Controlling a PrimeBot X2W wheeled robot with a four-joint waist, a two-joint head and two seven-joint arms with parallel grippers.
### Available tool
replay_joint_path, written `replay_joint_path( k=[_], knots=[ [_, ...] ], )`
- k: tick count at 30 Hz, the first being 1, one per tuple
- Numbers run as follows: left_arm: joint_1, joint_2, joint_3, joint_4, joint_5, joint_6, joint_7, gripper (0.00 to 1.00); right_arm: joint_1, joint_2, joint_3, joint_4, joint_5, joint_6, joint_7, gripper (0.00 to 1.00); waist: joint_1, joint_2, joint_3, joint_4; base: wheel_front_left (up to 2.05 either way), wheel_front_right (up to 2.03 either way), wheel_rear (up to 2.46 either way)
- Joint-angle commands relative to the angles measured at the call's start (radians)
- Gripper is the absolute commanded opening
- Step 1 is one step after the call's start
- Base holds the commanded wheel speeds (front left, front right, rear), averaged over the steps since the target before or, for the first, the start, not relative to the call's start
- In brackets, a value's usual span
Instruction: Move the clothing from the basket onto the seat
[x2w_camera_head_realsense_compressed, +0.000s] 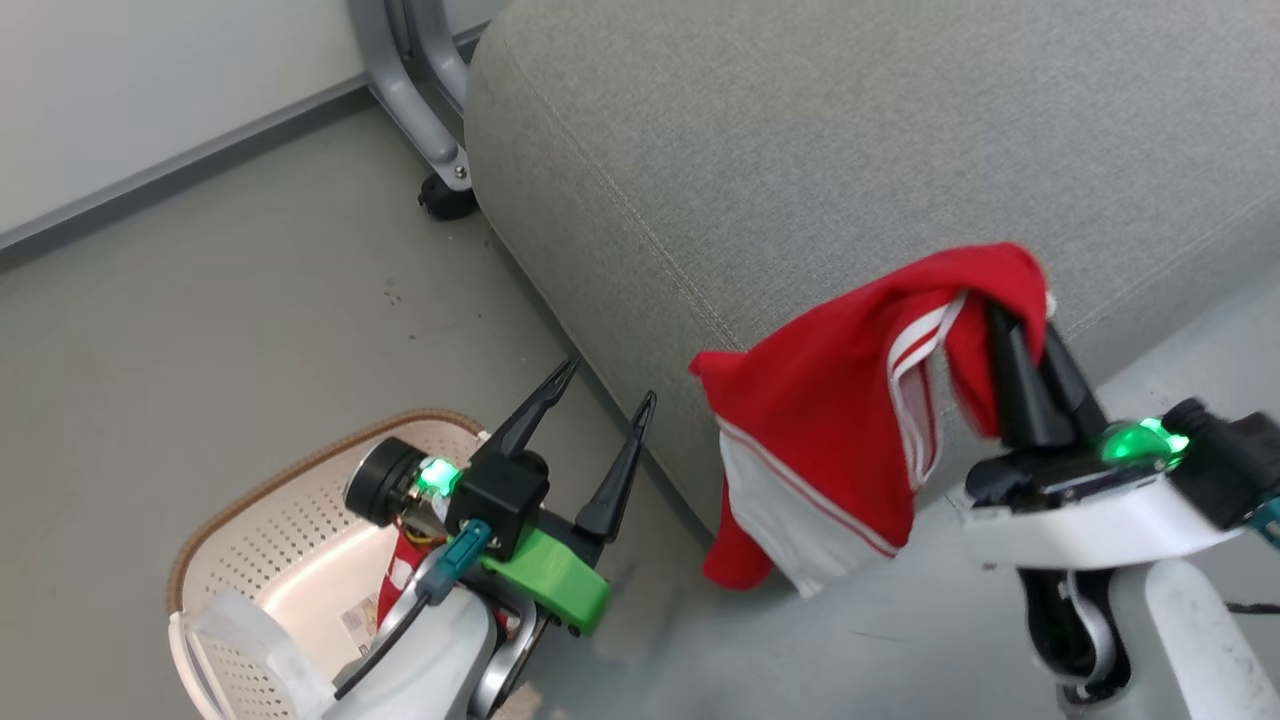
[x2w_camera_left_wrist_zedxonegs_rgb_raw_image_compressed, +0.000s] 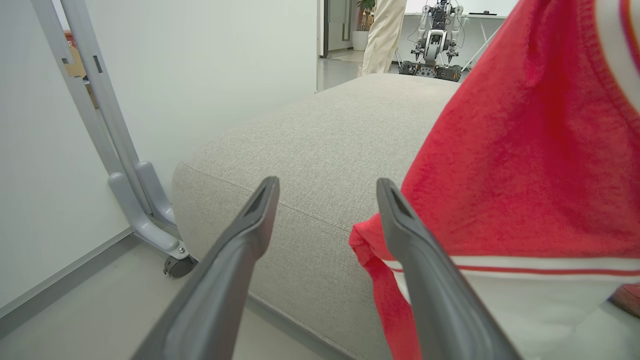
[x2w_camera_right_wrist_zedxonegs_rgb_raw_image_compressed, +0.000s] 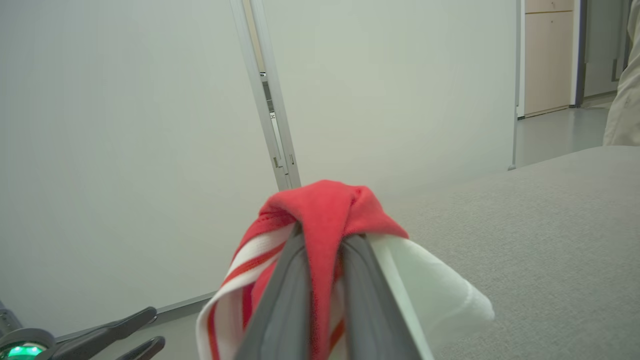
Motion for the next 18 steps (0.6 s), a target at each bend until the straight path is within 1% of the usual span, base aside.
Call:
replay_joint_path(
  k=[1, 3, 5, 10, 14, 17, 18],
  knots=[
    [-0.027, 0.011, -0.004, -0.003, 0.014, -0.001, 0.002, 1.0, -0.037, 0.009, -0.025, -0.008, 0.01, 0.0, -0.003, 0.0, 0.0, 0.0, 0.06, 0.017, 0.0, 0.0, 0.0],
    [-0.046, 0.012, -0.01, -0.009, 0.024, -0.003, 0.013, 1.0, -0.091, 0.013, -0.07, -0.012, 0.019, 0.0, -0.003, 0.0, 0.0, 0.0, 0.095, 0.036, 0.0, 0.0, 0.0],
    [-0.066, 0.014, -0.019, -0.021, 0.033, -0.008, 0.022, 1.0, -0.146, 0.0, -0.105, -0.002, 0.024, 0.0, -0.003, 0.0, 0.0, 0.0, 0.131, 0.057, 0.0, 0.0, 0.0],
    [-0.108, 0.017, -0.041, -0.055, 0.04, -0.033, 0.051, 1.0, -0.318, -0.064, -0.182, 0.045, 0.068, 0.0, -0.003, 0.0, 0.0, 0.0, 0.222, 0.105, 0.0, 0.0, 0.0],
    [-0.127, 0.03, -0.044, -0.084, 0.049, -0.032, 0.067, 1.0, -0.457, -0.112, -0.231, 0.103, 0.114, 0.0, -0.003, 0.0, 0.0, 0.0, 0.268, 0.122, 0.0, 0.0, 0.0],
    [-0.148, 0.042, -0.046, -0.105, 0.063, -0.029, 0.081, 1.0, -0.55, -0.135, -0.267, 0.147, 0.157, 0.0, -0.003, 0.0, 0.0, 0.0, 0.299, 0.131, 0.0, 0.0, 0.0],
    [-0.155, 0.047, -0.046, -0.112, 0.067, -0.027, 0.087, 1.0, -0.581, -0.153, -0.275, 0.165, 0.16, 0.0, -0.003, 0.0, 0.0, 0.0, 0.311, 0.133, 0.0, 0.0, 0.0]
  ],
)
